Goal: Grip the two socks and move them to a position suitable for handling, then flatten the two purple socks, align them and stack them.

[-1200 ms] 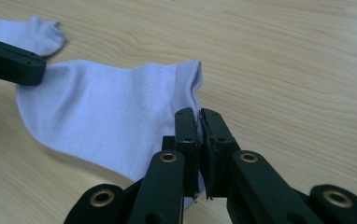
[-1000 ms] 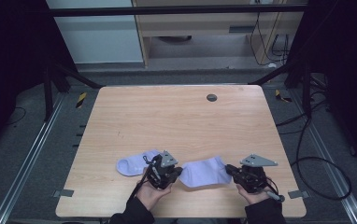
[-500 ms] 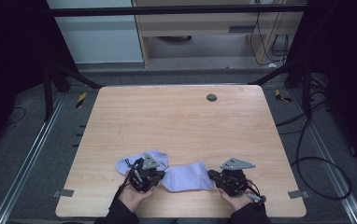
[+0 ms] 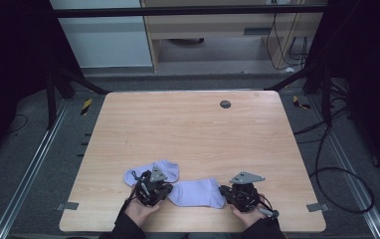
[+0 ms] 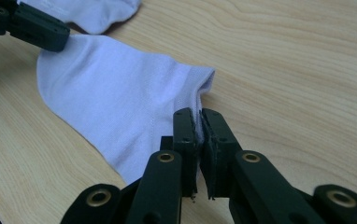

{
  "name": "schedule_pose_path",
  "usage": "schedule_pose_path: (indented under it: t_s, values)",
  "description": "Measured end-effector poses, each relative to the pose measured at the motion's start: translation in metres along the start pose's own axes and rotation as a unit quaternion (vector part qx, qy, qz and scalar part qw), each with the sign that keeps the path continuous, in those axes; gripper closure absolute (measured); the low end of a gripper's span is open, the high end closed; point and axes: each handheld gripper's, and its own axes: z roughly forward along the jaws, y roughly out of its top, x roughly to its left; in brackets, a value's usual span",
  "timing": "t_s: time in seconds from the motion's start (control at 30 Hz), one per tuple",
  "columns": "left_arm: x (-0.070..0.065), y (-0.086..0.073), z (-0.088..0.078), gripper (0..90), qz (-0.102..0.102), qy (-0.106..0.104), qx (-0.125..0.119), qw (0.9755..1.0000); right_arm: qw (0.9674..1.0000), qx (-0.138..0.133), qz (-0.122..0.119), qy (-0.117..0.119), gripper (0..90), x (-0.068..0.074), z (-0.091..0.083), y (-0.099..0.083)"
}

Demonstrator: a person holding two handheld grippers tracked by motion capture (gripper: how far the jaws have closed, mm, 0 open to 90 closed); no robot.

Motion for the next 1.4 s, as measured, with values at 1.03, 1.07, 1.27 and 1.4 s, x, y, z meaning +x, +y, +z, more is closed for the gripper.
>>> schedule_pose_path:
  t_s: [1.03, 1.07, 1.27, 1.4]
  values:
    - [0.070, -0.013, -0.064, 42.4, -0.082, 0.099, -0.106, 0.9860, 0.9953, -0.088, 0.031, -0.028, 54.4, -0.009, -0.004, 0.045]
    - [0.074, -0.016, -0.066, 41.7, -0.087, 0.103, -0.107, 0.9851, 0.9954, -0.087, 0.028, -0.027, 53.7, -0.008, -0.002, 0.047]
    - [0.093, -0.029, -0.074, 38.8, -0.109, 0.126, -0.109, 0.9800, 0.9959, -0.084, 0.024, -0.022, 49.5, 0.001, 0.012, 0.060]
    - [0.102, -0.035, -0.075, 38.8, -0.127, 0.131, -0.106, 0.9775, 0.9964, -0.079, 0.024, -0.018, 48.6, 0.007, 0.023, 0.068]
